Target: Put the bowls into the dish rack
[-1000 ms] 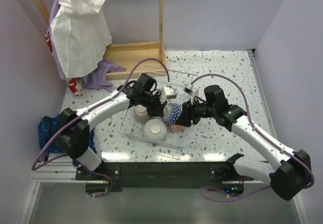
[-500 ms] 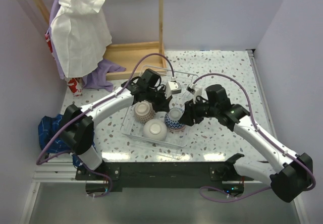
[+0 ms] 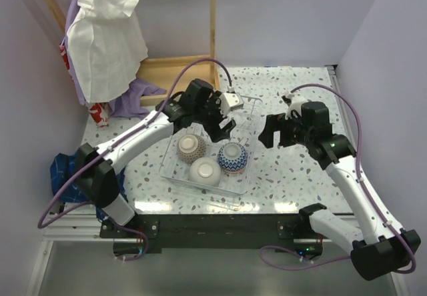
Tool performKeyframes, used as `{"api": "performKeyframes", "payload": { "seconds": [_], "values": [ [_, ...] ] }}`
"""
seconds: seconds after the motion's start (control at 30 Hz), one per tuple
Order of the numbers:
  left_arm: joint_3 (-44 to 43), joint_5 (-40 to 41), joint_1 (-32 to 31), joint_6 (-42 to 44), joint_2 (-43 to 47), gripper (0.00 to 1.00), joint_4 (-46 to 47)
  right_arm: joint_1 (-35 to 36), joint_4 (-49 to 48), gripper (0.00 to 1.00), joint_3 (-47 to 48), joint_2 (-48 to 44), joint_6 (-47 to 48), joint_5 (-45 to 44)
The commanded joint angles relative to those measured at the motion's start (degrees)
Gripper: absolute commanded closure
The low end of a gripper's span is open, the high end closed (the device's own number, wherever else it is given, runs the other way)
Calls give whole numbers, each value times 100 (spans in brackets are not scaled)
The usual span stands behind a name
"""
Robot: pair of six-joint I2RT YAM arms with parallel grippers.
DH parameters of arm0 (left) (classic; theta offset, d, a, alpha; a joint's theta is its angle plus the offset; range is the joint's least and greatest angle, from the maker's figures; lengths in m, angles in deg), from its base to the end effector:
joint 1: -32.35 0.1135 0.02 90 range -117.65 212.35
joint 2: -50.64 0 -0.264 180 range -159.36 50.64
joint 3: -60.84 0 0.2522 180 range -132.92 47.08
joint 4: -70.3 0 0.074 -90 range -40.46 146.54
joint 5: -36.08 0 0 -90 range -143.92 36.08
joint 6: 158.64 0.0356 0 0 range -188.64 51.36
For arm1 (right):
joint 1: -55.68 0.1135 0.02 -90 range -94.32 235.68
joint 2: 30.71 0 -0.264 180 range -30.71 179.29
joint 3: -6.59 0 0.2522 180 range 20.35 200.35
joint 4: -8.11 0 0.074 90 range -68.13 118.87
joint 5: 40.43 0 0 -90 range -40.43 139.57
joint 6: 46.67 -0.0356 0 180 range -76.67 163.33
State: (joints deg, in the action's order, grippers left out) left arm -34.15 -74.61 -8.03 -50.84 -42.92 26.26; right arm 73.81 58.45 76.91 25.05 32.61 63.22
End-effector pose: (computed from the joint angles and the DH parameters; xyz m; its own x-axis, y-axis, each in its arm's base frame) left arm 0.2718 -0.2477 0.3106 -0.2452 0.5840 -0.7739 0.9233 0.3840 -0.0028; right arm 0.1909 0.0714 0.3317 -0.6360 -0.0181 -0.7714 -0.3725 0.8827 0.2865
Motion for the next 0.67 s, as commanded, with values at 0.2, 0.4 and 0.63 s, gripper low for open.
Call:
{"api": "performKeyframes", "payload": {
  "seconds": [0.2,0.4,0.63],
  "values": [
    [160,523,1698,48,1410,0,-188,-495,525,1,216,39,-545,-1478],
    [835,819,2315,206,1990,0,-163,-512,798,1,338,127,-545,-2478],
    [2039,830,2973,-22,2447,0,180,-512,816,1,418,268,-465,-2903]
  ]
}}
